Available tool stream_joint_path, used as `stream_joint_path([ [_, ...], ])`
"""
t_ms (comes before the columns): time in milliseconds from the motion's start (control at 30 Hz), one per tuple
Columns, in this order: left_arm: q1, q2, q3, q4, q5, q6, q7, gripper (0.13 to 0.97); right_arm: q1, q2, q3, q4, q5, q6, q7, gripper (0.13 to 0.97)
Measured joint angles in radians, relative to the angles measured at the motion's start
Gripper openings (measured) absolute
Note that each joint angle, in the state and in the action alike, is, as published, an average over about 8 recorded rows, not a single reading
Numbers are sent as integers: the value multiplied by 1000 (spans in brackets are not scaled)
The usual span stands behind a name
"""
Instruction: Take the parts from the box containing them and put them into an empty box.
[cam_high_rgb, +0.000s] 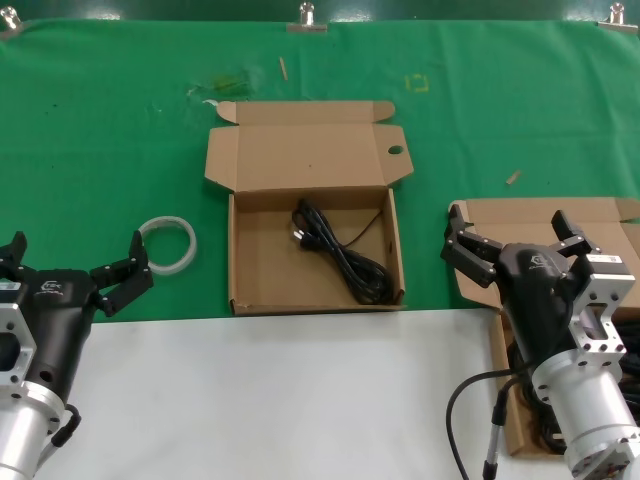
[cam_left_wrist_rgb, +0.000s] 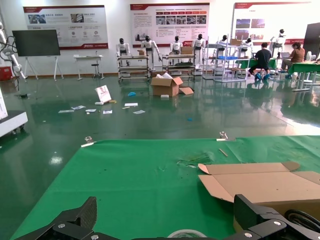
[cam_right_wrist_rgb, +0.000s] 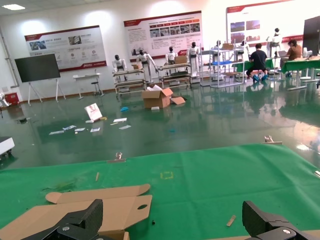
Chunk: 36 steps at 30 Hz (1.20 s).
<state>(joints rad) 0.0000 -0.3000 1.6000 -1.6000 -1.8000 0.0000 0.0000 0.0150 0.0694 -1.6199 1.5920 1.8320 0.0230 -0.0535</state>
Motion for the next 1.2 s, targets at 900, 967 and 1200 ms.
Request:
stream_joint_path([
  [900,0,0,0,0,0,0,0,965,0,0,0,0,0,0,0,966],
  [967,0,0,0,0,0,0,0,965,0,0,0,0,0,0,0,966],
  [1200,0,0,0,0,0,0,0,965,0,0,0,0,0,0,0,966],
])
